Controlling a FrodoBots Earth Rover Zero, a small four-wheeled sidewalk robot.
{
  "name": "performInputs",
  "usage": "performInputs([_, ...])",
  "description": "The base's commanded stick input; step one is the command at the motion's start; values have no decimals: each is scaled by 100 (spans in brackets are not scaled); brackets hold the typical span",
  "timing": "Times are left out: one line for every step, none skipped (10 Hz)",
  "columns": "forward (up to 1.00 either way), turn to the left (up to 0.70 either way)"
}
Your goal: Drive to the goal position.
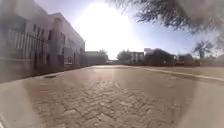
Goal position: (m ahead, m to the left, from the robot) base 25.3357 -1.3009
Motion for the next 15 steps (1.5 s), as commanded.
performInputs([100,0])
performInputs([100,0])
performInputs([100,0])
performInputs([100,19])
performInputs([100,7])
performInputs([100,0])
performInputs([100,0])
performInputs([100,0])
performInputs([100,0])
performInputs([100,0])
performInputs([100,0])
performInputs([100,0])
performInputs([100,0])
performInputs([100,0])
performInputs([100,0])
